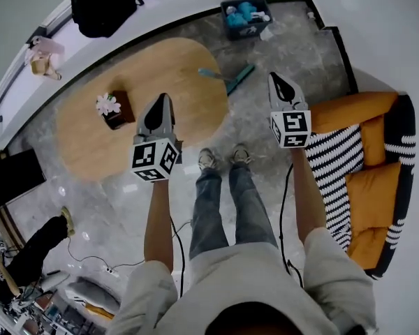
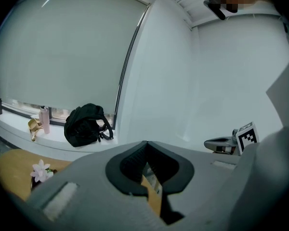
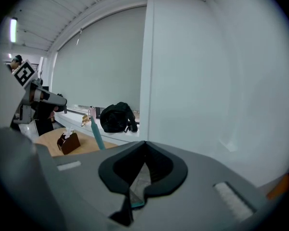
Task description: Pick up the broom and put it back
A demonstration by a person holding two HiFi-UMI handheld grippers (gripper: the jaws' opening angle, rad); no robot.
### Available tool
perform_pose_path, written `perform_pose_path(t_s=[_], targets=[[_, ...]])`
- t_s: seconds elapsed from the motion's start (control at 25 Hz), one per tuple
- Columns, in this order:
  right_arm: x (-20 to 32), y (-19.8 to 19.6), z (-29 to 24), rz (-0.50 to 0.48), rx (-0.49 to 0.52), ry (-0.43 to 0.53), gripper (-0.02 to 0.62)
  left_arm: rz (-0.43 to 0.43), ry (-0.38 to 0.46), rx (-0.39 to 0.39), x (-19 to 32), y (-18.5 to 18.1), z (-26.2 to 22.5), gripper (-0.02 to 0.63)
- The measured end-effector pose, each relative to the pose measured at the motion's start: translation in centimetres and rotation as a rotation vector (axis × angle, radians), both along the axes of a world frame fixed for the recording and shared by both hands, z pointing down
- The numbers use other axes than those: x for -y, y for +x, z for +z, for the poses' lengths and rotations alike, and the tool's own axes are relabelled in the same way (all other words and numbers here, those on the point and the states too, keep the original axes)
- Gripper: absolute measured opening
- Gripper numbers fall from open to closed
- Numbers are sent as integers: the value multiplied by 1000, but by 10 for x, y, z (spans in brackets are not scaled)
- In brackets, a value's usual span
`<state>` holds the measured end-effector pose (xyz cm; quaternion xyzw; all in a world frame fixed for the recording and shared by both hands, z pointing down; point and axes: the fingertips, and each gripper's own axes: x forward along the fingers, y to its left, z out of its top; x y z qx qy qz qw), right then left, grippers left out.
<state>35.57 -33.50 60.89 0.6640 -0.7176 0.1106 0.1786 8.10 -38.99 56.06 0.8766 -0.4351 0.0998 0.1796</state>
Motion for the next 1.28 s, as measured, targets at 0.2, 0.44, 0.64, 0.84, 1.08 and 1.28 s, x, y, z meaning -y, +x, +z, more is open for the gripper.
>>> perform_pose_path(t_s=[0.2, 0.44, 0.64, 0.84, 1.08, 1.28], targets=[[-13, 6, -62, 17, 26, 60, 0, 0, 63, -4, -1, 0, -55, 2], [-17, 4, -133, 25, -12, 103, 0, 7, 116, 3, 1, -16, -111, 0], [-19, 2, -181, 33, -27, 139, 0, -4, 149, -4, 3, -30, -154, 0], [-22, -8, -221, 31, -19, 177, 0, -3, 190, -17, 1, -40, -197, 0], [-24, -29, -253, 9, -31, 209, 0, -12, 234, 4, 6, -66, -228, 0], [-39, -24, -269, 27, -44, 218, 0, -38, 247, -11, 1, -80, -243, 0]])
